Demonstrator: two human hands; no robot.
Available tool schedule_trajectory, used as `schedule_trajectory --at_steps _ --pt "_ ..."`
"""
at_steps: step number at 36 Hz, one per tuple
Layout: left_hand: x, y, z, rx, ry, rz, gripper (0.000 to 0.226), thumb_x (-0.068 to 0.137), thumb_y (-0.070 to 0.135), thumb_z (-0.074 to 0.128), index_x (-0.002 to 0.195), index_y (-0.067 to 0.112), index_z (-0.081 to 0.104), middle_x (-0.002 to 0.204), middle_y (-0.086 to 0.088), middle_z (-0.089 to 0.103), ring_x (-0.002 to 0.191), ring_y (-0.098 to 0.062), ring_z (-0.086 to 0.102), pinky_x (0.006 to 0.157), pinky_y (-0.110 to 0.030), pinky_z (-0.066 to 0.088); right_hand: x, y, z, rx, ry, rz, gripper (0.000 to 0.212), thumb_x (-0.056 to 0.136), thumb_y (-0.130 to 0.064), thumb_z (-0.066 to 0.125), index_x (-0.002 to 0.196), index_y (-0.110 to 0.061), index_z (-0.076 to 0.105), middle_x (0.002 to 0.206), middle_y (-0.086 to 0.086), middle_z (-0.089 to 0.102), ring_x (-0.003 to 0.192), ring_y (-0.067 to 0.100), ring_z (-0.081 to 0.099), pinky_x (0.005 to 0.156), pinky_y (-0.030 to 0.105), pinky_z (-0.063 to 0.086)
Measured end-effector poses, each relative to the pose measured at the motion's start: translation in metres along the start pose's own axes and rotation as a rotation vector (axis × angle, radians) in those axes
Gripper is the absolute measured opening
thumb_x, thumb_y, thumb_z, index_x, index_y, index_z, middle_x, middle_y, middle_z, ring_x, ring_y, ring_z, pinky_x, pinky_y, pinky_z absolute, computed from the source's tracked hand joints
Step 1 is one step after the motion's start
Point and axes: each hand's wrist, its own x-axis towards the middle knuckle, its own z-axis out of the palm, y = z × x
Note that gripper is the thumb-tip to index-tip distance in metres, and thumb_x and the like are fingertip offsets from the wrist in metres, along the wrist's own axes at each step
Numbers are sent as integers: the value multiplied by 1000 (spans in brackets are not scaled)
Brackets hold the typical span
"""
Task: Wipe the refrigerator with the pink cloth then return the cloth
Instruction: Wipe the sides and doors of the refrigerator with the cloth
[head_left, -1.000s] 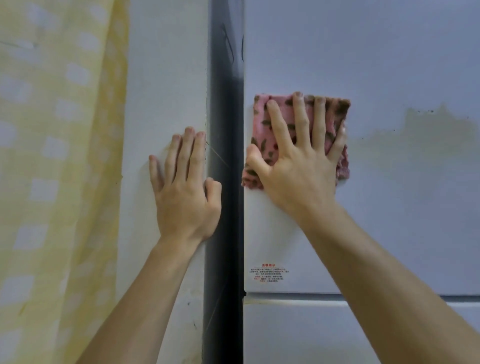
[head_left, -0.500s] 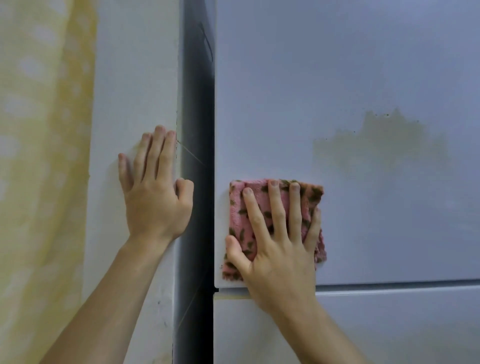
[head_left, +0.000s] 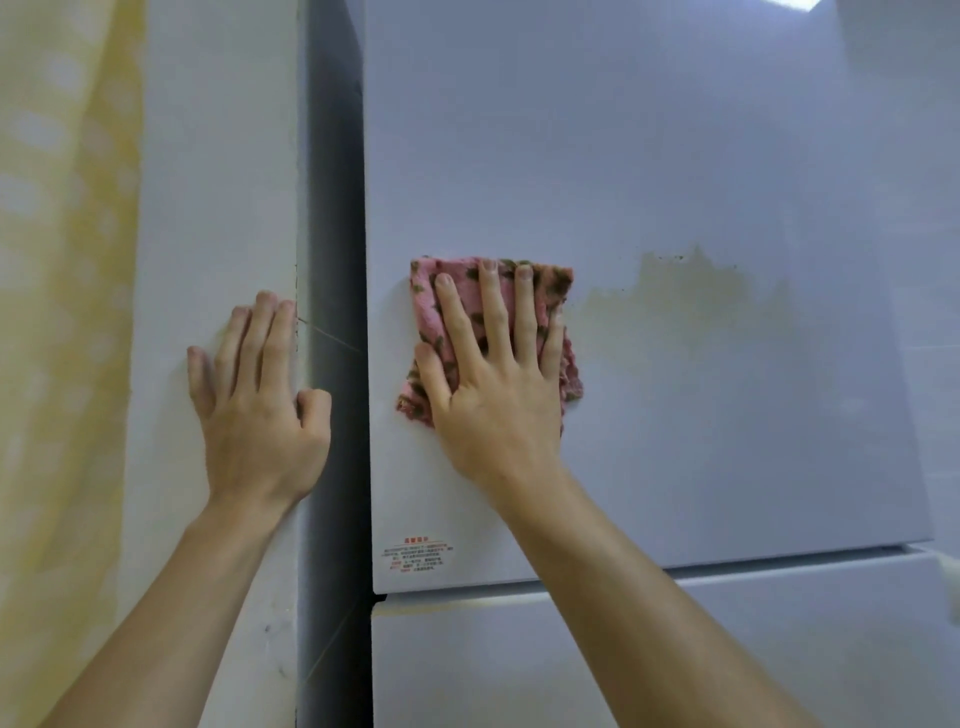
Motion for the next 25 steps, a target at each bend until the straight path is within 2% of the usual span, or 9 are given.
schedule_trajectory --at_steps 4,10,14,19,23,25 --pt "3 1 0 -7 24 3 81 85 18 44 165 18 30 174 0 23 162 -16 12 131 -56 1 -36 5 -5 15 -35 -17 66 108 -56 36 168 -36 17 177 3 7 164 30 -5 130 60 5" --pt "1 -1 0 -25 31 6 82 84 19 44 164 17 32 174 -1 25 161 -20 16 130 -56 3 -83 16 -10 -2 -118 -83 66 110 -57 31 169 -37 8 178 0 -3 163 29 -8 128 57 2" --pt "6 -4 2 -18 41 44 80 84 22 44 163 15 33 173 -6 28 159 -26 20 127 -63 10 -58 22 -11 -5 -118 -109 64 110 -56 26 168 -38 7 178 -1 -5 163 27 -15 128 56 -5" --pt "6 -1 4 -28 36 32 78 85 24 41 163 17 32 173 -5 26 160 -26 19 126 -68 14 4 22 -13 16 -154 -73 66 110 -57 24 167 -40 -4 175 -2 -20 157 22 -32 125 49 -24" --pt "5 -6 8 -23 49 27 77 87 24 38 163 18 29 173 -7 25 160 -26 18 125 -69 15 29 14 -12 7 -113 -19 61 112 -53 22 167 -38 0 177 2 -12 160 27 -25 127 51 -20" --pt "5 -8 11 -27 80 87 77 88 21 35 164 18 26 172 -11 24 159 -34 20 121 -73 21 25 13 -11 28 -98 -23 60 112 -51 18 168 -35 3 177 2 -9 161 26 -22 128 49 -19"
